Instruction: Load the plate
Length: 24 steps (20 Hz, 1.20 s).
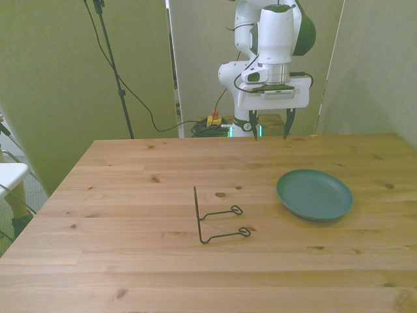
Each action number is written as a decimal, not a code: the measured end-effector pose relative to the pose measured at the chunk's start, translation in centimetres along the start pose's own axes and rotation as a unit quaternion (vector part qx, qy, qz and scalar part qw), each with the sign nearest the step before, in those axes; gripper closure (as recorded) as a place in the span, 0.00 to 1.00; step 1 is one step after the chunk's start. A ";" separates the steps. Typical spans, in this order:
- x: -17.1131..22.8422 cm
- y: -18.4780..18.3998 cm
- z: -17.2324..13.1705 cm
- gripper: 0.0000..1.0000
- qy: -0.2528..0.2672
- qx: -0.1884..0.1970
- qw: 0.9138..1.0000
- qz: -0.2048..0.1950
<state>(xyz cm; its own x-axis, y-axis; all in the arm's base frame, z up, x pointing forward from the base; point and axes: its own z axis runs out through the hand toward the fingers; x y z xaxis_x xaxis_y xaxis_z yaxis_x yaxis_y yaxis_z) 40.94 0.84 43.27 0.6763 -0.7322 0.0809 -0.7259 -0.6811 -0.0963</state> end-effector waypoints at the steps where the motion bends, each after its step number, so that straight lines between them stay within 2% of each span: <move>1: 0.1 0.0 0.0 0.00 -0.001 0.000 1.000 0.000; 7: 1.9 -0.8 -1.3 0.00 0.004 0.015 1.000 0.003; 12: 6.1 -2.6 -1.7 0.00 -0.001 0.030 1.000 0.004; 16: 9.4 -4.0 -1.6 0.00 -0.028 0.052 0.998 -0.003; 24: 13.8 -4.9 2.5 0.00 -0.089 0.085 0.992 -0.038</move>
<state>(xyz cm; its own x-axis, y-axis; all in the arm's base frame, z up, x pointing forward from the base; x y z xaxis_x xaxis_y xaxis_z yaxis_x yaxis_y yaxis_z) 54.18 -5.92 42.40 0.7511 -0.6552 -0.0815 -0.6503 -0.7126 -0.2632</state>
